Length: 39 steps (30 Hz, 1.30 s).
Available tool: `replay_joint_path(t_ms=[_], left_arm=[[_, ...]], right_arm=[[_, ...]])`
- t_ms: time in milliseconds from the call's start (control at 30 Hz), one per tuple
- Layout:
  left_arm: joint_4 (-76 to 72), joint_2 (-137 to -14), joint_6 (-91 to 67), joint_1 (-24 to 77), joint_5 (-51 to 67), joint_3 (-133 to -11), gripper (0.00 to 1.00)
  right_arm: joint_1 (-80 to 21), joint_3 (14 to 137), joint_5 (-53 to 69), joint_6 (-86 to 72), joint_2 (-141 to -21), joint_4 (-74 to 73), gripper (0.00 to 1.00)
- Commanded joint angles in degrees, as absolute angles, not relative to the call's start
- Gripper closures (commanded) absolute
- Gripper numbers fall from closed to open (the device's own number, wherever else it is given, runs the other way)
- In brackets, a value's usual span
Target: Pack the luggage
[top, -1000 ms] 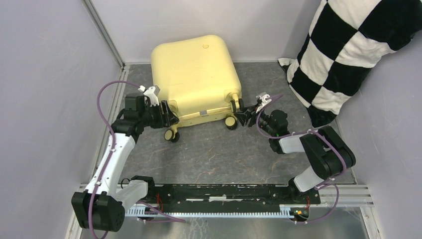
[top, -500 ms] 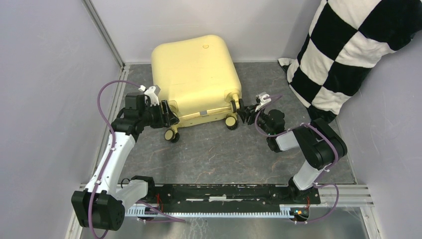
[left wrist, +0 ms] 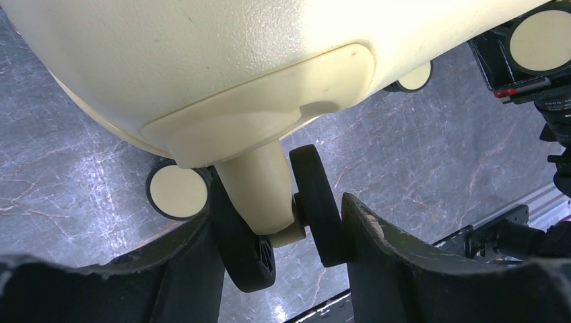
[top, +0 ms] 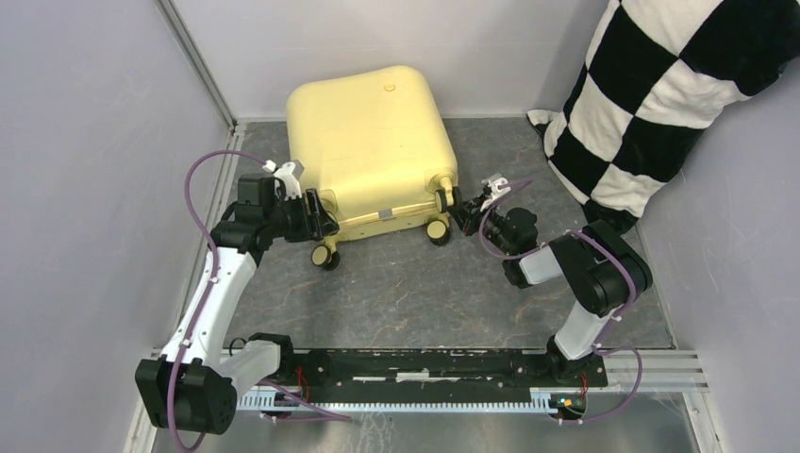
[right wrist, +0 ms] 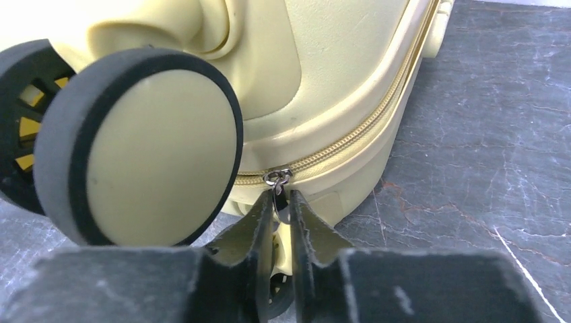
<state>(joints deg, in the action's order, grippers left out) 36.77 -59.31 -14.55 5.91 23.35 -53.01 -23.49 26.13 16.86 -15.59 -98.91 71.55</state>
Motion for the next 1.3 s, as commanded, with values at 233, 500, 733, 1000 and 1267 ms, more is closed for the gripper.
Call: replay_joint_path(t_ms=[233, 500, 733, 1000, 1267], left_arm=[[27.51, -58.89, -10.35, 7.98, 35.43, -61.49, 0.98], [26.73, -59.47, -12.48, 8.24, 36.02, -63.43, 0.98], [26.21, -59.02, -13.69, 8.26, 36.33, -63.66, 0.98], [20.59, -59.69, -20.3, 9.29, 38.53, -62.44, 0.98], [16.48, -57.43, -24.57, 10.18, 39.71, -57.24, 0.98]], right_arm=[[-24.95, 23.28, 14.31, -21.71, -100.37, 87.78, 1.0], [-25.0, 20.35, 13.62, -24.0, -100.59, 92.43, 1.0], [-25.55, 19.27, 10.29, -23.48, -99.72, 89.77, 1.0], [-35.85, 15.44, -3.39, -20.54, -95.21, 92.32, 1.0], [-47.03, 14.9, -15.13, -18.03, -93.76, 92.45, 1.0]])
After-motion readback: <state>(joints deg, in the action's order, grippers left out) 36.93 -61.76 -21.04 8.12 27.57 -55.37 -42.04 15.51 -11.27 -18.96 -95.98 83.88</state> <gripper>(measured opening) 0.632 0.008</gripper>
